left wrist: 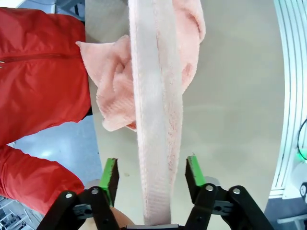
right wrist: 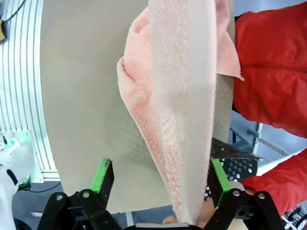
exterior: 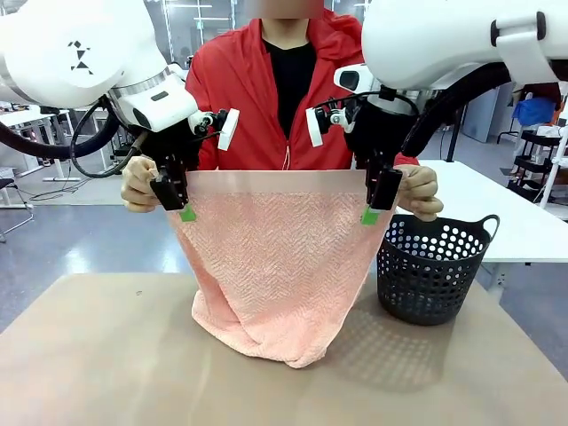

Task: Fold the towel.
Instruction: Grab the top end of the 100 cm Hotel Towel extended by the human.

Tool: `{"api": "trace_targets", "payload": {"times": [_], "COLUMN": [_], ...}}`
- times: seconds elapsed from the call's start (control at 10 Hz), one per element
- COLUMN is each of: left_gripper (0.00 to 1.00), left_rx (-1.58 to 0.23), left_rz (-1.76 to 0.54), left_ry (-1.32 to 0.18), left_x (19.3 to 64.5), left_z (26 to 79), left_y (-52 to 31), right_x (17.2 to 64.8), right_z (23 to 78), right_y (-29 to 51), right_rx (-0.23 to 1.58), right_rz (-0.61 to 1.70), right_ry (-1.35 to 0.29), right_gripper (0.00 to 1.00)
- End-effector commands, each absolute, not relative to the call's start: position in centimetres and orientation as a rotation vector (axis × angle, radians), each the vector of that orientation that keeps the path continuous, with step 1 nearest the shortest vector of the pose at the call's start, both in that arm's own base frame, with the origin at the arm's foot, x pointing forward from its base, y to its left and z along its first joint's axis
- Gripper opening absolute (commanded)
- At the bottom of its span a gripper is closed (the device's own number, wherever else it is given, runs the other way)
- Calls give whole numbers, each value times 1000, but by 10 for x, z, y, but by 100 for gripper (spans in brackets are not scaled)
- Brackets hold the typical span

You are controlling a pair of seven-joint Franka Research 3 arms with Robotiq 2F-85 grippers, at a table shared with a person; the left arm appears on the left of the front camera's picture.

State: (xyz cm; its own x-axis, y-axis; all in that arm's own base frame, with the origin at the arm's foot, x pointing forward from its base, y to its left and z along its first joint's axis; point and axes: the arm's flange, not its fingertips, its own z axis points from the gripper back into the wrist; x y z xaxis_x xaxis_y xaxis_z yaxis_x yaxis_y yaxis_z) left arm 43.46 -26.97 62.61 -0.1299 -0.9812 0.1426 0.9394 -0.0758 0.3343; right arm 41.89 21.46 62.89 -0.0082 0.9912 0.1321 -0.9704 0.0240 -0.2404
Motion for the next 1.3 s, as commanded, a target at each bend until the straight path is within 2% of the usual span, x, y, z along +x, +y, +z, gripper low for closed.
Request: {"api": "trace_targets", "payload": {"times": [0.0,0.1,0.2,0.3,0.4,0.5,0.6,1.2], "left_gripper": [0,0,12,2,0,0,0,0], "left_rx": [104,100,98,94,95,96,95,89], "left_rz": [-1653,-1655,-1655,-1654,-1655,-1652,-1647,-1645], "left_ry": [-389,-390,-386,-386,-388,-390,-387,-398], "left_x": [436,437,438,437,436,437,439,442], "left_z": [632,632,632,632,633,634,634,636], "left_y": [-268,-267,-267,-268,-268,-267,-266,-266], "right_x": [424,425,427,428,429,430,430,432], "right_z": [632,632,633,633,633,632,632,637], "right_y": [212,211,211,210,208,206,206,204], "right_rx": [-104,-102,-106,-100,-93,-86,-84,-89], "right_rz": [1508,1503,1503,1499,1492,1485,1485,1476], "right_ry": [-291,-299,-303,-310,-316,-320,-319,-326], "right_gripper": [42,7,0,0,0,5,0,0]}}
